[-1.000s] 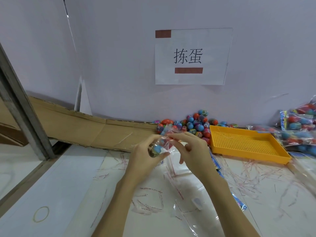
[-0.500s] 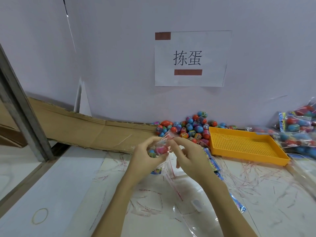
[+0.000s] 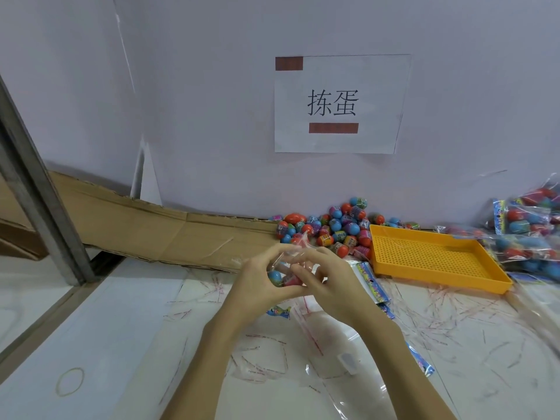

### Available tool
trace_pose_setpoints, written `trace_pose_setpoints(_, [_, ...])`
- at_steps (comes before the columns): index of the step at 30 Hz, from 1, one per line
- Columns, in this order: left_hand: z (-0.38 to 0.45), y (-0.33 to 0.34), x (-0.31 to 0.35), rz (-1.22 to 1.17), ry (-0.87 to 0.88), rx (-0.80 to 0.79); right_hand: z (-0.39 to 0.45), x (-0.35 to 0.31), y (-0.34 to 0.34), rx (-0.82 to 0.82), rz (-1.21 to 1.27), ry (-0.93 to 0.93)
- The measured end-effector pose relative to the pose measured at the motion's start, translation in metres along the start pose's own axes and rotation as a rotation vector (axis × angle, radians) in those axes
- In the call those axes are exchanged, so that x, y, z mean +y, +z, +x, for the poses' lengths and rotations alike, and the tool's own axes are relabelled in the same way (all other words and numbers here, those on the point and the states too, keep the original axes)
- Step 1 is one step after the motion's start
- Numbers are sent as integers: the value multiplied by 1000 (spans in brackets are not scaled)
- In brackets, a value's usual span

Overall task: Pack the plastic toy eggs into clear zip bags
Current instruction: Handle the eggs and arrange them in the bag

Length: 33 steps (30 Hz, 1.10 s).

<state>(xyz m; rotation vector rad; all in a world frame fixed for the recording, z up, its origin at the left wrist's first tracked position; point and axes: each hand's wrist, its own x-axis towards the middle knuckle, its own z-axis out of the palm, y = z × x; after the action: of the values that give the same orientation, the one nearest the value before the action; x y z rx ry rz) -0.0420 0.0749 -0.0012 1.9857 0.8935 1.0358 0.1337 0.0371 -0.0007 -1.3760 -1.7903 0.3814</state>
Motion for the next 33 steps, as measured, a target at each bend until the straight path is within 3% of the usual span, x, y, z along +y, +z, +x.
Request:
trace_pose_setpoints(9, [2,0,-5,57,17,65,-3,-12,-2,-41,79,13])
trace_pose_setpoints(17, [4,4,-6,293,-33,21,-3,-19,-3,91,-187,-97])
trace_pose_setpoints(23, [6,0,-7,84,-155,129,-2,-25,-2,126,-144,-165])
trace_pose_setpoints(28, [7,-1,-11,282,-102,137,-3,-23,-3,81,-66,-116])
trace_pose_setpoints(33, [7,-2,-14,179,-243,258,0,-18,-1,336,72,-113])
